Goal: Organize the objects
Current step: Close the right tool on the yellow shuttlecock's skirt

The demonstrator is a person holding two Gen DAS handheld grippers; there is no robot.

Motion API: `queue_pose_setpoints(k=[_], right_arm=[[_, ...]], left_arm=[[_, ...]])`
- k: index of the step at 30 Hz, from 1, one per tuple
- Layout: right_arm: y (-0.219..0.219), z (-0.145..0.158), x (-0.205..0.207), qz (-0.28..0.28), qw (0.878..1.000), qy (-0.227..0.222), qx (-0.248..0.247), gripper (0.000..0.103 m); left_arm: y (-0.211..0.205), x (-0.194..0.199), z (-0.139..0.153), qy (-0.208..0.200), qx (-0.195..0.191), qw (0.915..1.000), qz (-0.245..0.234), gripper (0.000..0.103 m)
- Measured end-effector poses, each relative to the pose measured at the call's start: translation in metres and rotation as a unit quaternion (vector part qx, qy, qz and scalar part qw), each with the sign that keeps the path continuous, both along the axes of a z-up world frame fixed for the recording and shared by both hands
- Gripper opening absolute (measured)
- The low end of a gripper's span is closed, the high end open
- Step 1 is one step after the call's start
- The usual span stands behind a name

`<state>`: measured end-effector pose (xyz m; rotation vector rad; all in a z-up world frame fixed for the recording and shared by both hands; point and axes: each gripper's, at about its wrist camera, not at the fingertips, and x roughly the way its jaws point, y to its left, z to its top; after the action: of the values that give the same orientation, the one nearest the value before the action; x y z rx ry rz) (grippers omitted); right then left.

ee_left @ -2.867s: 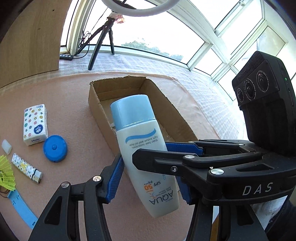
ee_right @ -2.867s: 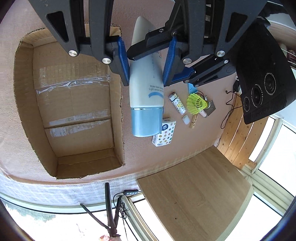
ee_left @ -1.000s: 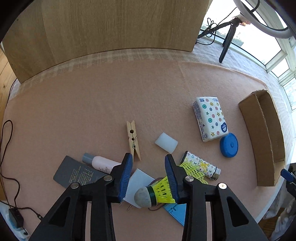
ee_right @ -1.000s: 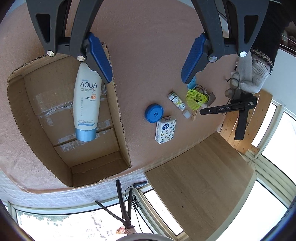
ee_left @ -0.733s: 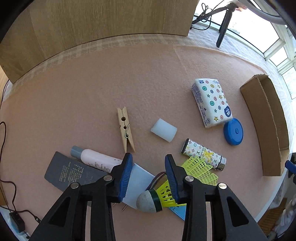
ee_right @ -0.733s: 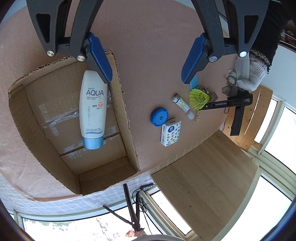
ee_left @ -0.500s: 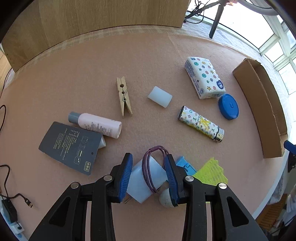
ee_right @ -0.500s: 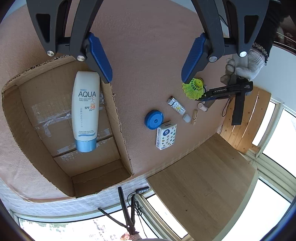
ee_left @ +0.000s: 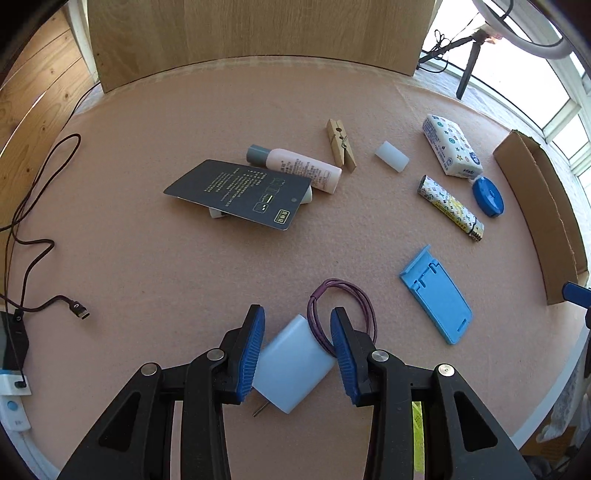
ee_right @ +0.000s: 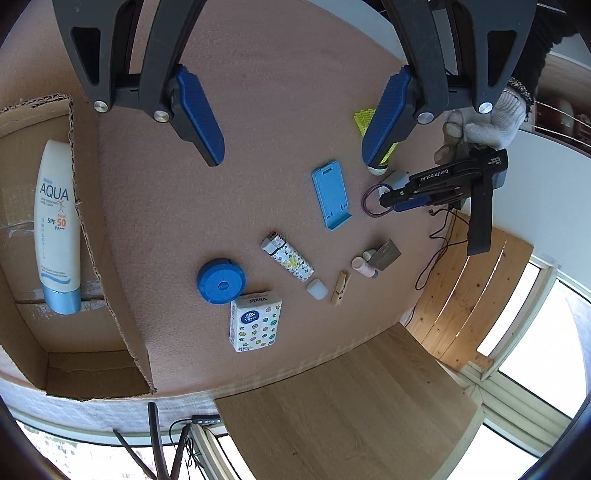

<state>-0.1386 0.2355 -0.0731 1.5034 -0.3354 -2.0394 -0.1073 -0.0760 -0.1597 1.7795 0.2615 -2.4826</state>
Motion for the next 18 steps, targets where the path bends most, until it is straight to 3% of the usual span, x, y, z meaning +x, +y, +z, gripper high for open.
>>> queue_pose_setpoints(k=[10,14,18], right_arm=[[-0.035,-0.009,0.010,0.044,0.999,-0.010,0.006,0.074],[-0.050,-0.011,0.011,0.061,0.998,-0.014,0.007,0.074],[-0.062,-0.013,0.010,0.077,0.997,-0.018,0.005,0.074]], left_arm=[[-0.030,0.030,0.022,0.040,0.027,0.9982,0.037,0.050],[-0.021,0.054,0.034,0.059,0.048,0.9968,0.025,0.050],[0.000,0.072,0.030,0.050,0.076,0.9958,0.008,0.049]])
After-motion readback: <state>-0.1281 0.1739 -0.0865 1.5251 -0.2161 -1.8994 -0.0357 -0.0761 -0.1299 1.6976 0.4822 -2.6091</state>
